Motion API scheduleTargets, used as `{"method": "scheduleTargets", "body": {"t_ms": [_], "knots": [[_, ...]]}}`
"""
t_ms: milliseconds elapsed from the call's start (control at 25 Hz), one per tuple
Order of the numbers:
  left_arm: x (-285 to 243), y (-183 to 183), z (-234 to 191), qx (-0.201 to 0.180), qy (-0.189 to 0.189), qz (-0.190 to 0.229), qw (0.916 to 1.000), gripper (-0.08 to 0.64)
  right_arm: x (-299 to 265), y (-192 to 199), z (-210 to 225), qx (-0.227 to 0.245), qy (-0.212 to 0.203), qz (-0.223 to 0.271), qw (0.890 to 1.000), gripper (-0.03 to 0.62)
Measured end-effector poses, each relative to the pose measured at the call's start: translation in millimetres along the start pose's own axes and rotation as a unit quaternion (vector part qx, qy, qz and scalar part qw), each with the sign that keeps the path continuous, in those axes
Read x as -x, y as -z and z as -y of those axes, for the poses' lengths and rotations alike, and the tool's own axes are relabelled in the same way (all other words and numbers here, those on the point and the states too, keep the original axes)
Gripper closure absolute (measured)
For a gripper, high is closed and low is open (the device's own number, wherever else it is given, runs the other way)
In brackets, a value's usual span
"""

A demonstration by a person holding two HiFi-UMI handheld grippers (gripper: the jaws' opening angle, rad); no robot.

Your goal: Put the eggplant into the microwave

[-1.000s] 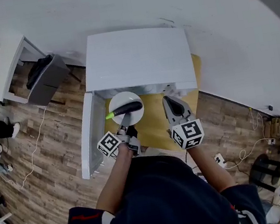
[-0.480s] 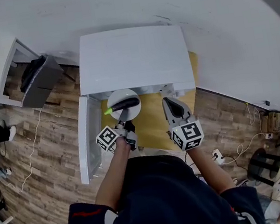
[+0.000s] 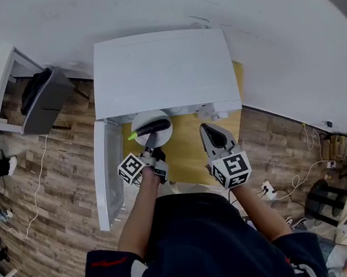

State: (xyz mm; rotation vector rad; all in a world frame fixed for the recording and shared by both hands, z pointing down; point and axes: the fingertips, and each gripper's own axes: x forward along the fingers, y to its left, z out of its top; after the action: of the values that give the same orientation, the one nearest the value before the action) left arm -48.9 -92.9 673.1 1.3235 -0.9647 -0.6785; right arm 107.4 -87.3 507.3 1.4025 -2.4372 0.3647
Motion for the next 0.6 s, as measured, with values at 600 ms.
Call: {"method": "scheduleTargets", "body": {"t_ms": [600], "knots": [[-13.7,-10.4,-10.6,0.019,-0.012,0.0,0.9998,0.535,-9.1,7.2,-0.4,-0.005,0.0,-0.014,1.0,0.58]]}}
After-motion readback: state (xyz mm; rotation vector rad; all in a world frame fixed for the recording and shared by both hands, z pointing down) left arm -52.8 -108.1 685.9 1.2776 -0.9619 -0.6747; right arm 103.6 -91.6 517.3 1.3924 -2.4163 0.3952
